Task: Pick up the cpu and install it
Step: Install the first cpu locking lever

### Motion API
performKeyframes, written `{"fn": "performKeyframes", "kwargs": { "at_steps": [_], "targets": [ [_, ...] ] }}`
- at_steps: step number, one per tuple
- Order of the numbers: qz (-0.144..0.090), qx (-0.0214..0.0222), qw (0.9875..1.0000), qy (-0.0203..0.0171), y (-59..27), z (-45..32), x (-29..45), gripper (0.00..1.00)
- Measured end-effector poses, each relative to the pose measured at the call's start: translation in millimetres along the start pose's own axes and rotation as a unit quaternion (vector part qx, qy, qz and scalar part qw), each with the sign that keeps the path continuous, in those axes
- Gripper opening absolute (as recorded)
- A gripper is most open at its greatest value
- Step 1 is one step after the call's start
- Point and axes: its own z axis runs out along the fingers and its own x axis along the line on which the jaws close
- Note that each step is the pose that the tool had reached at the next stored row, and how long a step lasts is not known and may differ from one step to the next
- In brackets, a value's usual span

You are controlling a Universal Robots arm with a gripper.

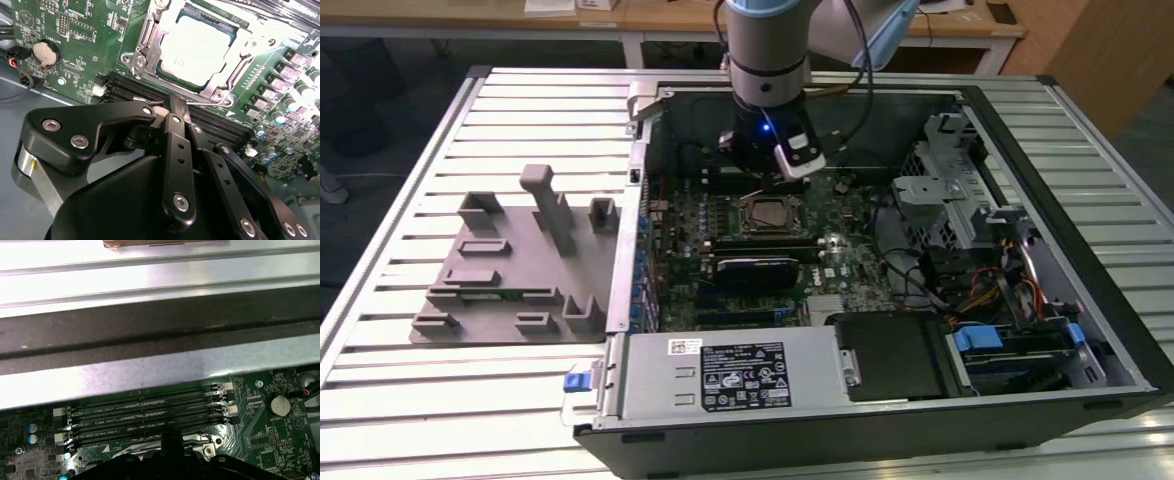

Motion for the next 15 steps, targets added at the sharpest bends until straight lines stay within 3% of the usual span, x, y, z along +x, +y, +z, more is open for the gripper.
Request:
{"fn": "performKeyframes", "kwargs": {
  "at_steps": [7,8,10,15],
  "targets": [
    [-0.011,-0.0009,0.9999,0.0006,-0.3,1.6,0.1,0.11],
    [-0.013,-0.0028,0.9998,-0.0116,-0.5,2.7,0.2,0.11],
    [-0.015,-0.0042,0.9997,-0.0207,-0.5,3.1,0.2,0.11],
    [-0.014,-0.0043,0.9997,-0.0215,-0.6,3.4,0.2,0.11]
  ]
}}
